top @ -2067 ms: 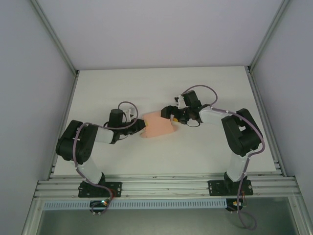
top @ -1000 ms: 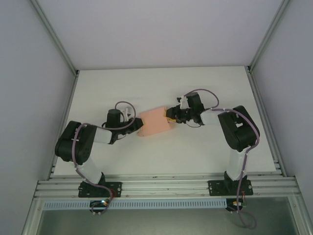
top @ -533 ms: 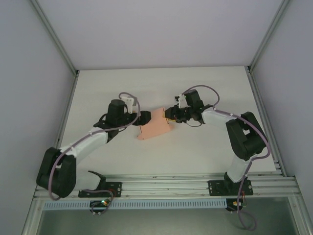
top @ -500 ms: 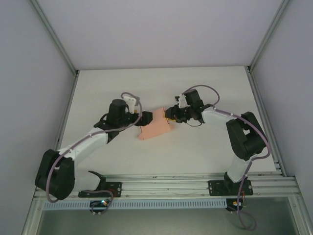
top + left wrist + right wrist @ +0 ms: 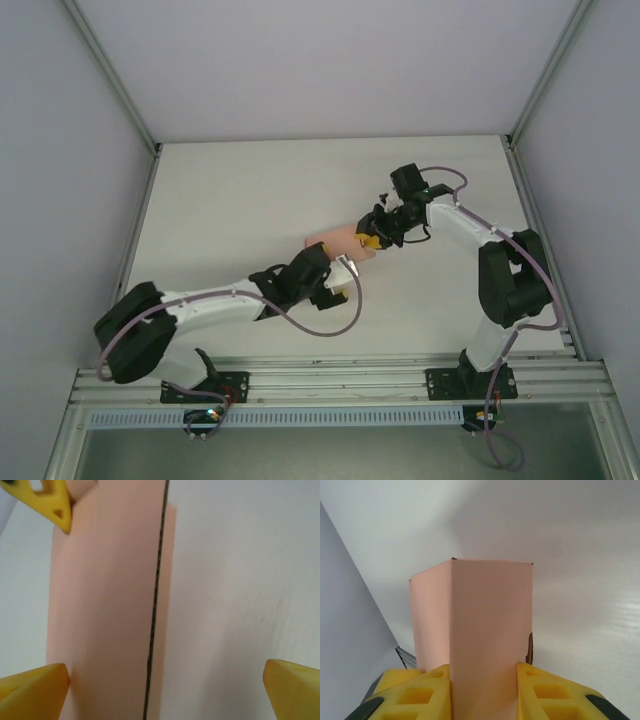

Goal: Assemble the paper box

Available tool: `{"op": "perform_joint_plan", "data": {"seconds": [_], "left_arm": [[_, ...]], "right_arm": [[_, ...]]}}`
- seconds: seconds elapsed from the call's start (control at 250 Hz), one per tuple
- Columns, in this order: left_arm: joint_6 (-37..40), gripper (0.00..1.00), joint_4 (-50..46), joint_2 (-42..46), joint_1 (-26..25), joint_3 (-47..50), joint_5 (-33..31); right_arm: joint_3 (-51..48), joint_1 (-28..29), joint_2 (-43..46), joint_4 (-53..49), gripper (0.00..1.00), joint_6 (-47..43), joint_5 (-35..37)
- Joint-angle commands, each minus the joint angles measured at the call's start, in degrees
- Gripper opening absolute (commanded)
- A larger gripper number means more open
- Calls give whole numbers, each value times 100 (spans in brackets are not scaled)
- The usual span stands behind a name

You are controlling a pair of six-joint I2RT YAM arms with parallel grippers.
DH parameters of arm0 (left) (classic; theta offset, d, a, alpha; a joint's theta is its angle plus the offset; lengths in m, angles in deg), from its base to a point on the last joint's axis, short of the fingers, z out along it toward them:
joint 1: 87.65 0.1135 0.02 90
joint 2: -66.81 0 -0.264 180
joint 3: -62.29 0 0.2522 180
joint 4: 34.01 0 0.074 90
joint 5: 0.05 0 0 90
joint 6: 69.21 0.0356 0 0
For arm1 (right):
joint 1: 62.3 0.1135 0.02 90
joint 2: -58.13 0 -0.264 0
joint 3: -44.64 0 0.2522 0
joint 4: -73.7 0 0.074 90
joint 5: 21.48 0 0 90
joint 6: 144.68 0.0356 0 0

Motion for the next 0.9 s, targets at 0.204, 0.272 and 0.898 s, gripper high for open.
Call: {"op": "perform_joint_plan", "data": {"seconds": [0.204,0.272,0.898], "left_arm": [[1244,100,2098,-1228,-296,-144,-2180],[1273,96,2196,-1328,-312,-179,-2100],[720,43,-49,-349,225,-456,-174]], "right_arm": [[321,-3,-383,-1184,28,122,-708],[336,-13,-439,-1252,28,83,-729],[508,-384,582,-1146,68,-920,1004]]}}
